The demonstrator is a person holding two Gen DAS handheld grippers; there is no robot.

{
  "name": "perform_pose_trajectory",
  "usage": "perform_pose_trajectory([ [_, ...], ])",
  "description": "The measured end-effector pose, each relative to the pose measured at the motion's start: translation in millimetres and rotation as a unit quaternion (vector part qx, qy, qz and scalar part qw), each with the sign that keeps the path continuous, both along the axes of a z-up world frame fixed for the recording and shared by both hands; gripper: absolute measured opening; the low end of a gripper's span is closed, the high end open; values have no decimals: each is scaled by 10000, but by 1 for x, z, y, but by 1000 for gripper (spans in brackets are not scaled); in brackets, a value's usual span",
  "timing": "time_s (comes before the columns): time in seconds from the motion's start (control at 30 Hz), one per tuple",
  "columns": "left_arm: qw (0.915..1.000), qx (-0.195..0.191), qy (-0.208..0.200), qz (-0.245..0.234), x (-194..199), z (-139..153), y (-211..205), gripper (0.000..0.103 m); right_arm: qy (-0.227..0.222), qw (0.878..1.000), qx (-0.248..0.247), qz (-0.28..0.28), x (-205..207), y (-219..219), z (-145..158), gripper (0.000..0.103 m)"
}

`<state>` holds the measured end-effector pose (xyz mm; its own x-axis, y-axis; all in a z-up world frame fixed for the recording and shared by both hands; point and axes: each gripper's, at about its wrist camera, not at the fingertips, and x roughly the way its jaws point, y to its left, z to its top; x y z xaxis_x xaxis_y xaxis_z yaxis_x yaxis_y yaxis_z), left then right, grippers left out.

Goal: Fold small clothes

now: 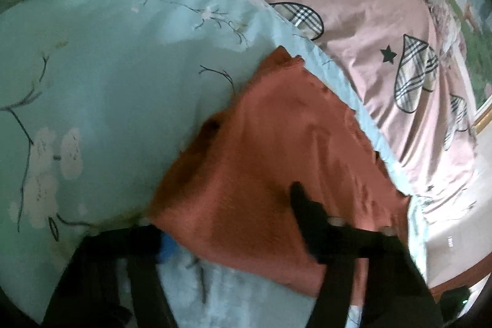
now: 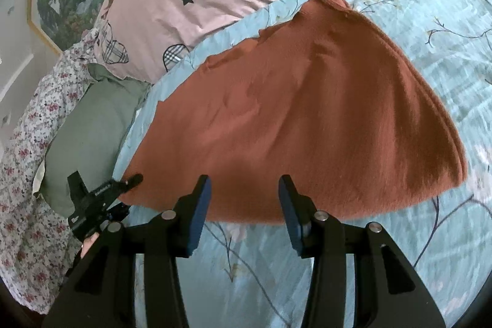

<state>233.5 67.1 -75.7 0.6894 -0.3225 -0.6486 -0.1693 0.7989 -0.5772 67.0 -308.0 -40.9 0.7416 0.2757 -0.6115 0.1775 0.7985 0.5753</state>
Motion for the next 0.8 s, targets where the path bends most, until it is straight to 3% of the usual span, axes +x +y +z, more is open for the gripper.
perform_pose_trajectory([
  [0.1, 9999, -103, -23, -131, 3, 2, 3, 13, -30, 9999, 100, -14, 5, -9, 2, 47],
  [0.2, 9992, 136, -221, -291, -1, 20, -3, 5, -42, 9999, 162, -27, 10, -19, 7, 47],
  [0.37, 9914, 493, -856, -855, -11, 68, -41, 6, -58, 9994, 352, 47, 22, -35, 15, 47],
  [0.5, 9737, 891, -1269, -1672, -19, 93, -105, 6, 23, 9980, 572, 252, 44, -40, 14, 47],
  [0.67, 9507, 1382, -1113, -2545, -25, 67, -177, 6, 216, 9933, 907, 678, 87, -31, 5, 52],
  [0.7, 9474, 1432, -1027, -2670, -26, 58, -185, 6, 254, 9928, 906, 737, 95, -27, 4, 59],
  [0.8, 9424, 1522, -838, -2857, -30, 37, -195, 6, 330, 9909, 922, 923, 124, -15, -3, 65],
])
